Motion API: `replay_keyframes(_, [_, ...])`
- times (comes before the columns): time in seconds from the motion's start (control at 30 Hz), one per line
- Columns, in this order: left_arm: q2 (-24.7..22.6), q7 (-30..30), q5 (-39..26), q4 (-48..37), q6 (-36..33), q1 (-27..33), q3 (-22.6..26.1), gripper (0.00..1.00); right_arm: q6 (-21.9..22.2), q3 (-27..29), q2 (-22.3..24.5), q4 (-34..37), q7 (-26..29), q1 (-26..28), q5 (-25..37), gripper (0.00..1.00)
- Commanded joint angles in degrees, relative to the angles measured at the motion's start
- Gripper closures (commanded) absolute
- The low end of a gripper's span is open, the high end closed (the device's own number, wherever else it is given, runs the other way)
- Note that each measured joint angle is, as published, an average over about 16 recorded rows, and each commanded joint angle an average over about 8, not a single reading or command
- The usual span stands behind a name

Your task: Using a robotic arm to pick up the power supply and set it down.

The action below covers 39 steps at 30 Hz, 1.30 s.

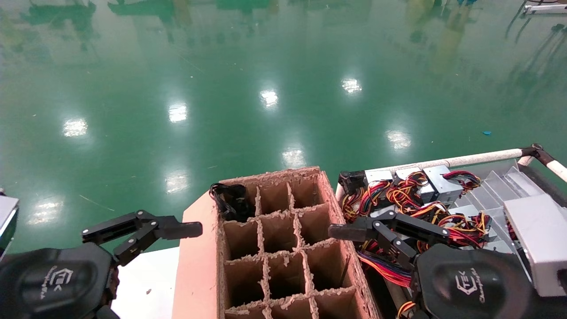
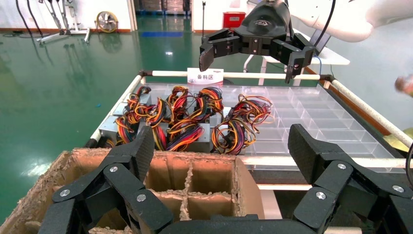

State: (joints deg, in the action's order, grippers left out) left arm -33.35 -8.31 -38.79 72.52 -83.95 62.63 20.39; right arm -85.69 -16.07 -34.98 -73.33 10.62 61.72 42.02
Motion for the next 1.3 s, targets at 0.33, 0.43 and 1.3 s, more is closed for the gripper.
replay_keyframes(0.33, [0.0,0.0,0.0,0.0,0.0,0.0,0.0,1.0,0.0,0.0,0.0,0.0,0.0,0.0,0.0,0.0])
replay_keyframes(0.43, [0.0,0.0,0.0,0.0,0.0,0.0,0.0,1.0,0.0,0.01,-0.01,-0.03,0.02,-0.02,-0.02,0.0])
replay_keyframes(1.3, [0.0,0.01,0.01,-0.02,-0.01,0.01,0.02,1.0,16.08,-10.65,-14.67,8.05,-5.58,12.28,29.73,0.0])
